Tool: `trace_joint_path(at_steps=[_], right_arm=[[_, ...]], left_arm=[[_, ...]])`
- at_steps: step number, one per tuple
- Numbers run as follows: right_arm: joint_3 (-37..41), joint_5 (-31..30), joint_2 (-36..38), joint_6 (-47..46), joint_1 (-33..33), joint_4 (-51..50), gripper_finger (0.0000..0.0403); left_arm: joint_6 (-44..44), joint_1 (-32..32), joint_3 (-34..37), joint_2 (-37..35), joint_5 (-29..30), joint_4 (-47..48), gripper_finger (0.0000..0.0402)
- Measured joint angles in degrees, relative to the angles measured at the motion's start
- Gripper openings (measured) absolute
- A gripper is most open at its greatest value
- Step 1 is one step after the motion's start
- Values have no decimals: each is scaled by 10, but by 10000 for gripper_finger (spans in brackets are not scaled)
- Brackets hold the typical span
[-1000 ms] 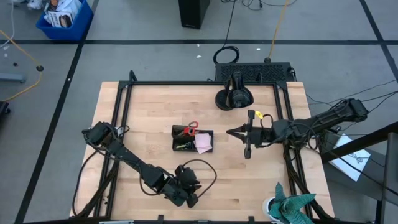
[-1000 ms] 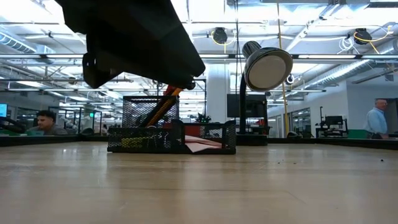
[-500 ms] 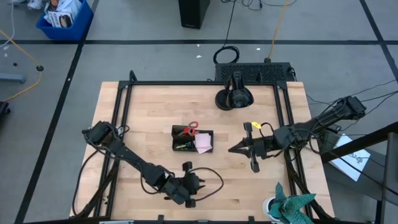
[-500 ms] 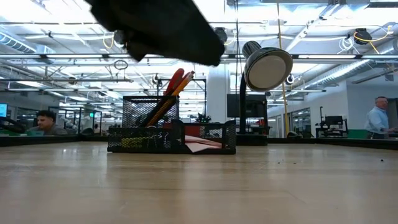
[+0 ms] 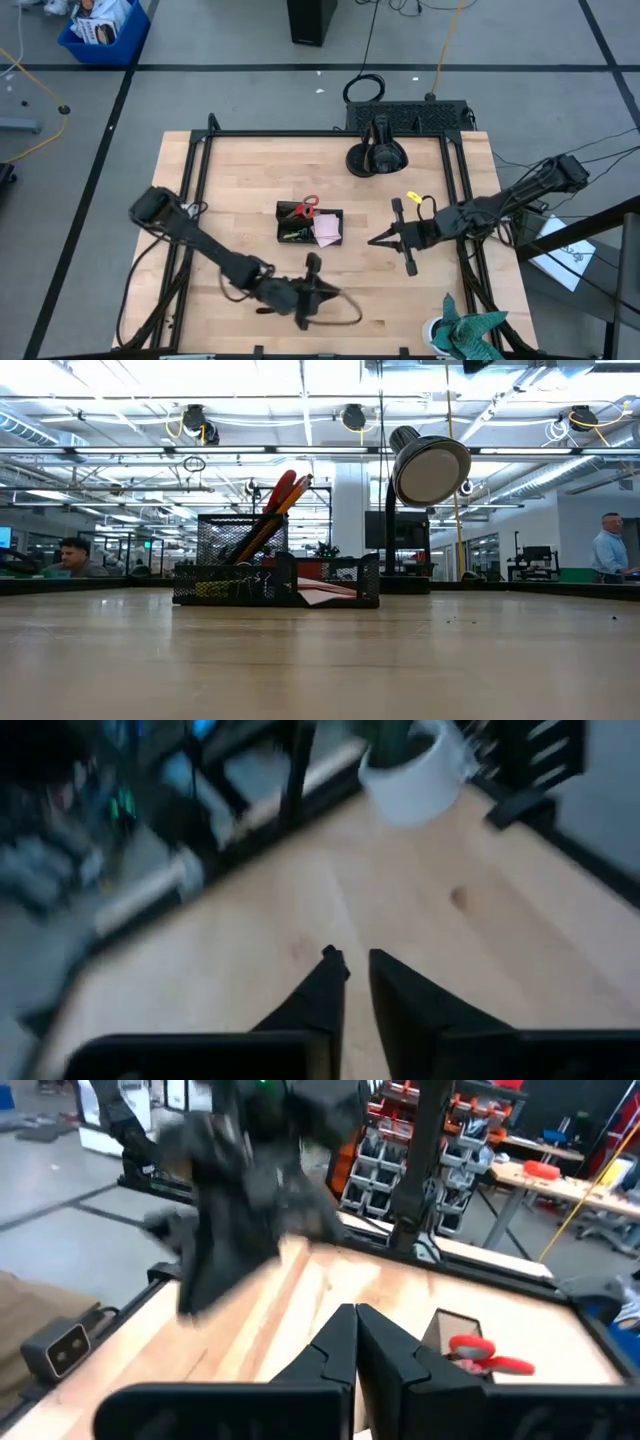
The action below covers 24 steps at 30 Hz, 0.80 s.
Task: Pick and place office supplies into organizer
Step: Return to Home Position
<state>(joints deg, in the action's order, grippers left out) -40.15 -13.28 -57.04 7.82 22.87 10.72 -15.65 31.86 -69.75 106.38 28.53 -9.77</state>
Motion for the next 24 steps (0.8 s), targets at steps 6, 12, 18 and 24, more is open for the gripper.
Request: trace_joint_path(at_steps=[6,12,18,24], right_arm=[[59,0,3,-28,-1,65,0],[143,0,28,-59,-22,163,0],[221,-4,67,-88,-46,212,0],[259,1,71,-107,-60,220,0]], left_arm=[[-95,64,-1,-111,25,75,7],[-91,129,26,-200,75,123,3],[-102,155,175,-265,156,-32,3],[-101,134,380,-331,207,-306,3]])
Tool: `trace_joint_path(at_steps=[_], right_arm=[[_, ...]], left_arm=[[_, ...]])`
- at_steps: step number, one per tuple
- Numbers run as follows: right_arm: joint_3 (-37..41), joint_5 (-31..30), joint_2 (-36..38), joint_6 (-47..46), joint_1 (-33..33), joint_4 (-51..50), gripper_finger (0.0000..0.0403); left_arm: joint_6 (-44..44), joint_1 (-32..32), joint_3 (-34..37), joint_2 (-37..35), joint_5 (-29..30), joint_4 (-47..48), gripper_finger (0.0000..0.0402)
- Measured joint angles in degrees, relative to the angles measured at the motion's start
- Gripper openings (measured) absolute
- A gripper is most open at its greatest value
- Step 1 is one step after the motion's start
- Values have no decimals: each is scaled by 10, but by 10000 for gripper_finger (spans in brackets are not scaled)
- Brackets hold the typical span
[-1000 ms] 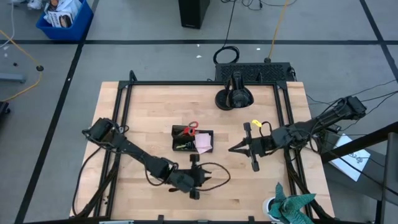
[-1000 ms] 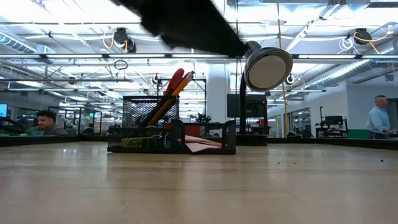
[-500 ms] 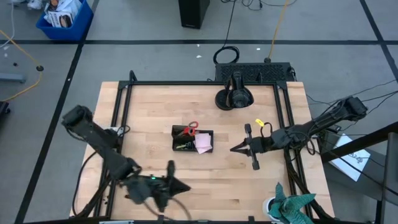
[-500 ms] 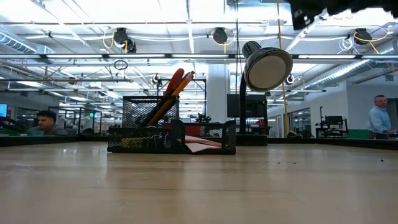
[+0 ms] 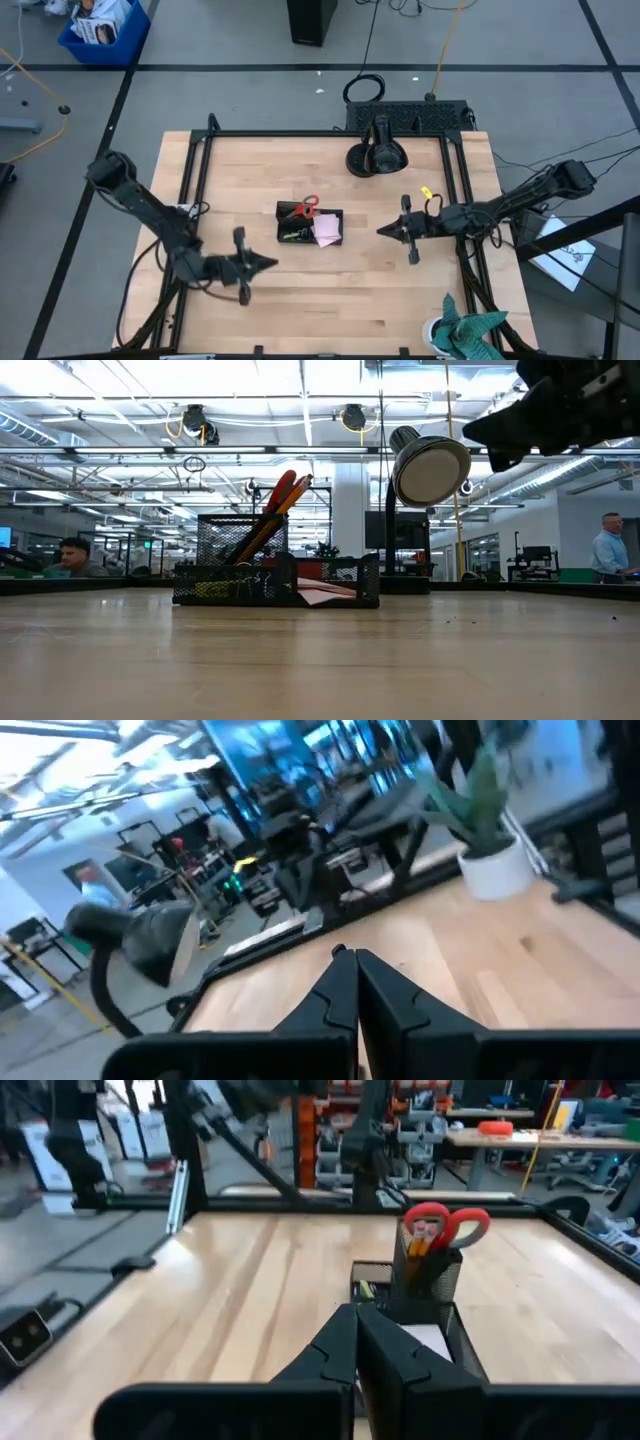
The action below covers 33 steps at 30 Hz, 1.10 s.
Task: Pick and place office supplies into organizer
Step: Return to Home Position
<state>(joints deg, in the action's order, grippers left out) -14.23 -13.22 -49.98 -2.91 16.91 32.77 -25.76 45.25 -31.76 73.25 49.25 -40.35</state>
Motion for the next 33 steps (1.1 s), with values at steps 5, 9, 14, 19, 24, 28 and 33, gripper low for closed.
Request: trace_joint_path(at_steps=[5,9,14,19,24,28,33], right_arm=[[31,0,13,-10,-20,68,0],[34,32,15,-13,-60,43,0],[34,89,46,-12,-95,44,0],[34,87,91,-15,-88,3,0],[34,87,113,5,-91,-26,0],[34,121,109,4,-126,-28,0],[34,215,94,-17,-187,-5,0]], left_arm=[[9,-7,131,-36,-6,-205,3],[20,-29,202,-44,-43,-302,4],[21,-9,264,-68,-23,-377,2],[17,57,289,-103,104,-373,4],[-57,84,297,-139,151,-371,3],[-114,64,308,-187,110,-371,2],[-125,-5,312,-255,19,-316,1]])
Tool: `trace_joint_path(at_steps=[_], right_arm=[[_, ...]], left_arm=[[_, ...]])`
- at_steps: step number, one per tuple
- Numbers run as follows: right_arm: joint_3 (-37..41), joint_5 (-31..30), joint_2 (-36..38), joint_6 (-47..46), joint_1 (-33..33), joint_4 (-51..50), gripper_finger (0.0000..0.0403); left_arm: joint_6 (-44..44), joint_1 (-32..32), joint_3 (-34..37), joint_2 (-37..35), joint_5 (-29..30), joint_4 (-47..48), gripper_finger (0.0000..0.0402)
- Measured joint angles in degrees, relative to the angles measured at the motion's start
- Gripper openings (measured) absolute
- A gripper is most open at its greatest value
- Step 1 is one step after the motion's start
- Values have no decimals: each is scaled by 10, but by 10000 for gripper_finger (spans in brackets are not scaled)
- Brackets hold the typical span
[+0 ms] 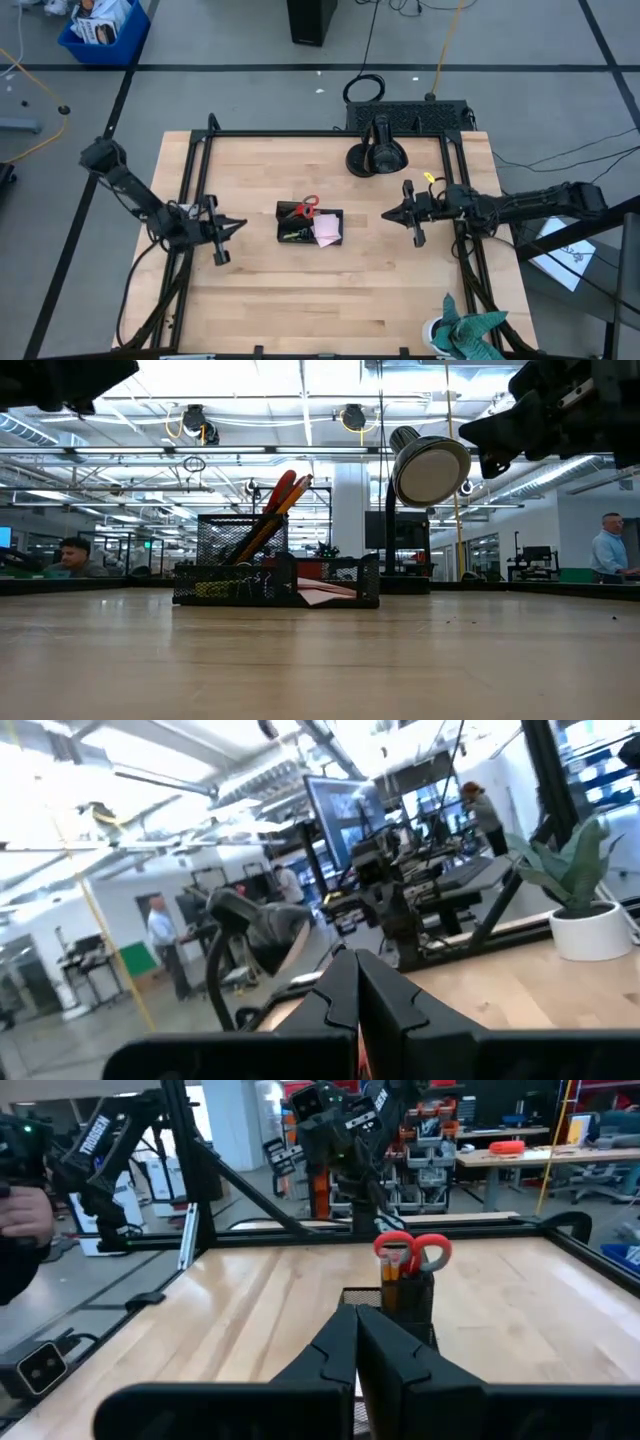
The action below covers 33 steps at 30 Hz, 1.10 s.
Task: Pick and place office supplies into organizer
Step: Return to Home Position
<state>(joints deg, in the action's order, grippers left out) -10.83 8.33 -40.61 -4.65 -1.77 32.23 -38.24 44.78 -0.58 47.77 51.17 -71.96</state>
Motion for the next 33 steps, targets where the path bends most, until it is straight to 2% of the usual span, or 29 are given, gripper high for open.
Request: trace_joint_path(at_steps=[2,8,12,16,21,28,33], right_arm=[[0,22,-7,-1,-18,10,0],[0,55,-28,2,-60,46,0],[0,52,-12,8,-80,39,0],[0,52,33,9,-83,-15,0],[1,49,90,9,-83,-86,0],[70,70,151,1,-83,-23,0],[97,102,172,-18,-91,-6,0]], left_arm=[[26,-45,0,-23,-53,45,1],[179,-202,0,-64,-207,200,1],[203,-254,0,-77,-262,215,1],[192,-261,0,-116,-260,238,0],[205,-260,0,-197,-261,362,0],[221,-248,0,-307,-265,493,0],[231,-248,-1,-355,-329,570,0]])
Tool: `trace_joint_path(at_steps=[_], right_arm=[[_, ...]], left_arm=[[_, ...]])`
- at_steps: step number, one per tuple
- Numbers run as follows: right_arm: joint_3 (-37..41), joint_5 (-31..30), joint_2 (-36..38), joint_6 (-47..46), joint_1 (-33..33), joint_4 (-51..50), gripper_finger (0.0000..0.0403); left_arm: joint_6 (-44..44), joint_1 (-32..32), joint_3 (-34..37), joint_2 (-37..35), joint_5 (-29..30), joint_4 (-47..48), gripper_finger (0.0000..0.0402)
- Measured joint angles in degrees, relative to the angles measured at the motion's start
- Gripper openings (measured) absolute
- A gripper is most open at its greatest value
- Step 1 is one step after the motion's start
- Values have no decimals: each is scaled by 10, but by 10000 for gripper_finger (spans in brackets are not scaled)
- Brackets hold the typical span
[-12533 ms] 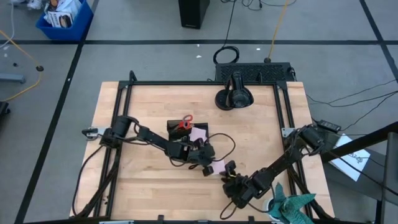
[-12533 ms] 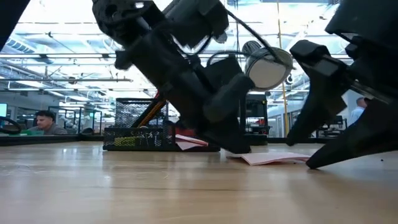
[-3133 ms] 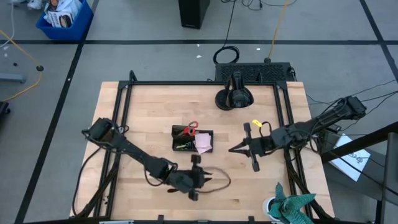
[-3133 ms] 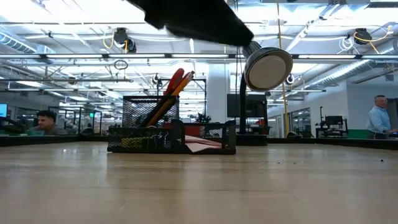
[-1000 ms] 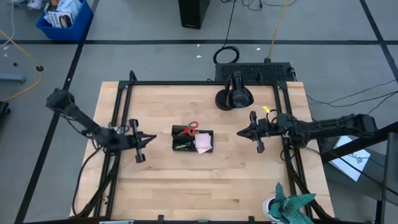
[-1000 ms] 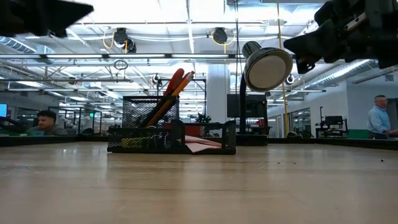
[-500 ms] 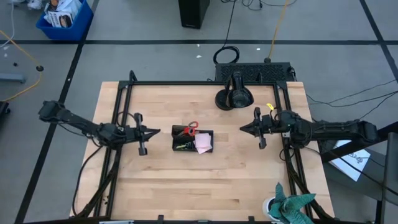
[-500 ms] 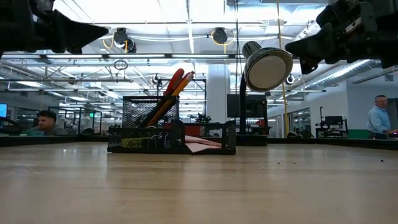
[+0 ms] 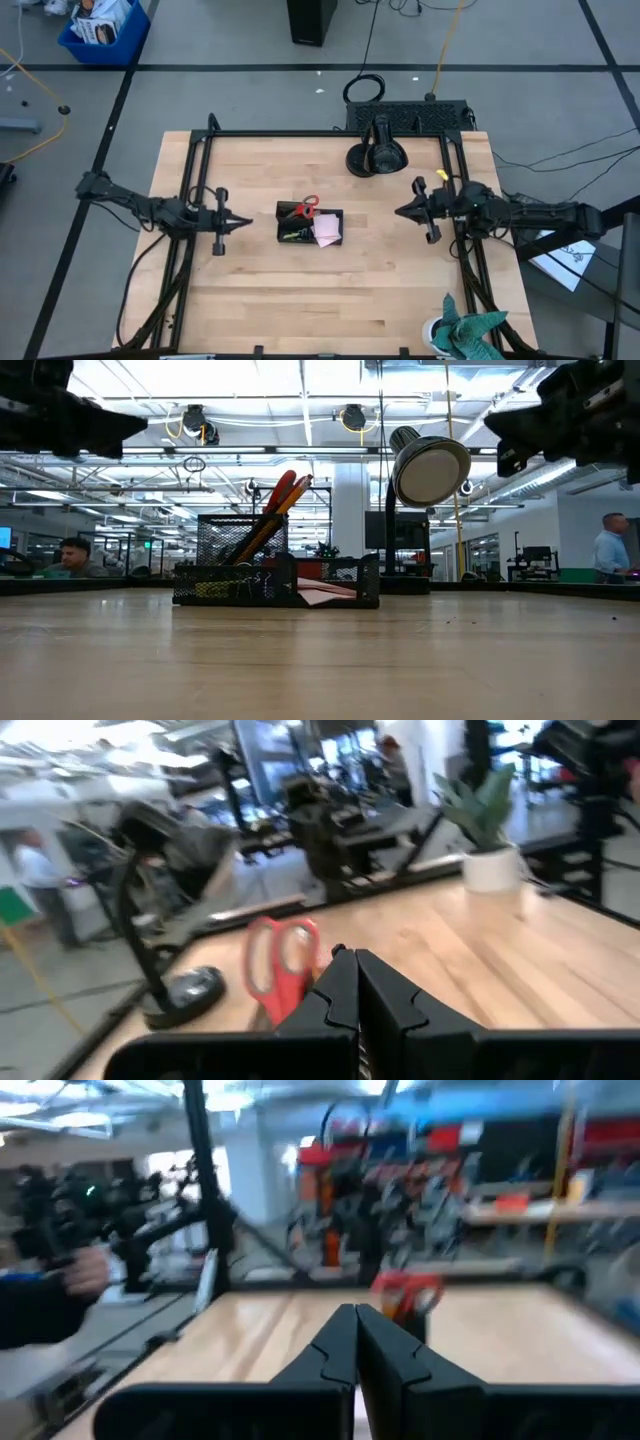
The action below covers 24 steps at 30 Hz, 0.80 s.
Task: Pick and place office supplies into organizer
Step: Return to Home Position
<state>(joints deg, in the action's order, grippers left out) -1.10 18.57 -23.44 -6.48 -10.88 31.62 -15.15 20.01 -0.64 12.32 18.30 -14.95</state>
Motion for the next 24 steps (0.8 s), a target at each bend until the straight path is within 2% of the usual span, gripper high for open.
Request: trace_joint_path(at_steps=[4,13,17,20,24], right_arm=[[0,12,0,-17,8,-3,0],[1,7,0,3,28,-11,0],[2,10,2,6,27,-9,0],[2,10,14,-2,27,-10,0],[2,9,33,-3,27,-21,0]], left_arm=[[17,0,0,-18,-21,51,0],[9,0,0,-20,-59,77,0],[5,0,-1,-20,-57,80,0],[21,-1,-25,-24,-57,108,0],[53,-1,-80,-24,-50,204,0]])
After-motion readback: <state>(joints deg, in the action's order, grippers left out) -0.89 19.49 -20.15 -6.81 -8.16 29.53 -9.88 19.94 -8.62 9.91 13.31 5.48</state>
